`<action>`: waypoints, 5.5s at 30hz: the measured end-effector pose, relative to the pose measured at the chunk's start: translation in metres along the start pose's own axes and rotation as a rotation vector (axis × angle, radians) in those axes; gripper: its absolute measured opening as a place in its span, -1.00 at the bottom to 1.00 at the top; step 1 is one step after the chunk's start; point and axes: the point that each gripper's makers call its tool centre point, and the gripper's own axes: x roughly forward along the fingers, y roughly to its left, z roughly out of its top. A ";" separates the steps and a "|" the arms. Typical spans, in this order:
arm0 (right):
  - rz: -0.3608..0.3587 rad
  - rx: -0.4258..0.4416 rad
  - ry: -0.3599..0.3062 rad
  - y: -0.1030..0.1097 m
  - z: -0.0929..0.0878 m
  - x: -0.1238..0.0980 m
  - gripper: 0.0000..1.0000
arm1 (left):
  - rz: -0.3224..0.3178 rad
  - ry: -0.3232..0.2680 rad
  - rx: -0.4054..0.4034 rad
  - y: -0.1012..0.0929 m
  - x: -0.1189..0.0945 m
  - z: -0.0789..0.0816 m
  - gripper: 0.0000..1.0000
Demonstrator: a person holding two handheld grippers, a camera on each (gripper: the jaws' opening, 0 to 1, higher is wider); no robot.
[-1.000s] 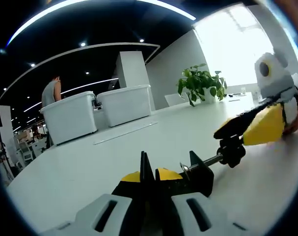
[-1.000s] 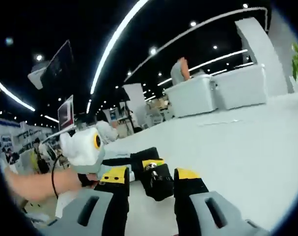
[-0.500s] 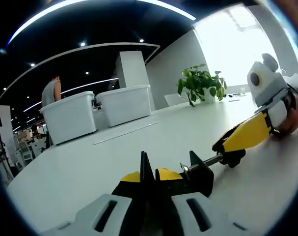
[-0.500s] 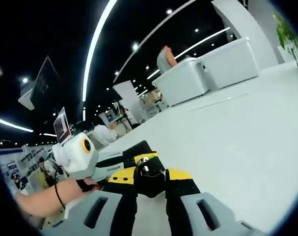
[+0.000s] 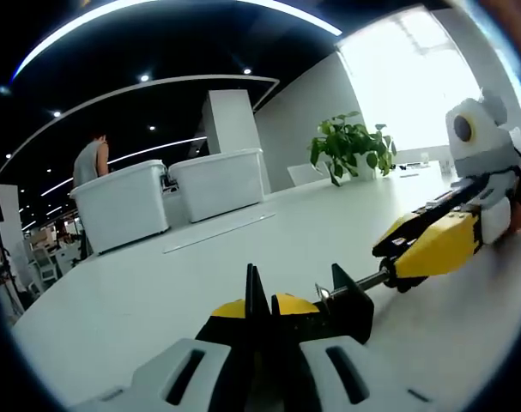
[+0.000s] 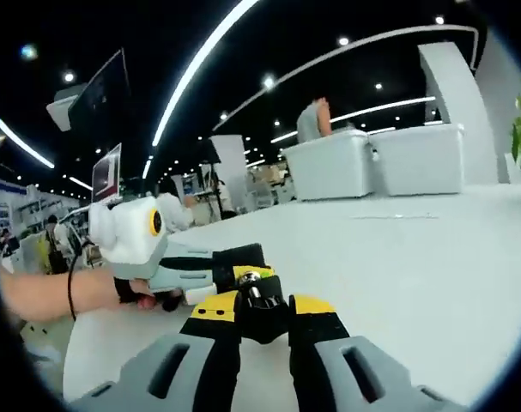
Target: Clamp the fixed fixture on the desktop, loosen the retaining clip, secure it to the edge of the desk, and tighten the retaining clip.
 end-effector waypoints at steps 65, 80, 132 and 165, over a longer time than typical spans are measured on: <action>-0.008 -0.069 0.042 0.002 -0.010 0.005 -0.49 | 0.000 0.003 -0.008 0.001 0.000 -0.001 -0.85; -0.117 -0.674 0.058 0.011 -0.007 0.009 -0.50 | 0.010 0.008 -0.015 0.002 -0.001 -0.001 -0.86; 0.059 0.217 0.057 -0.005 -0.011 0.008 -0.46 | 0.003 0.003 -0.005 0.001 -0.001 -0.001 -0.85; 0.039 0.323 0.008 -0.018 -0.002 0.000 -0.42 | 0.009 0.004 -0.002 0.000 -0.001 -0.001 -0.85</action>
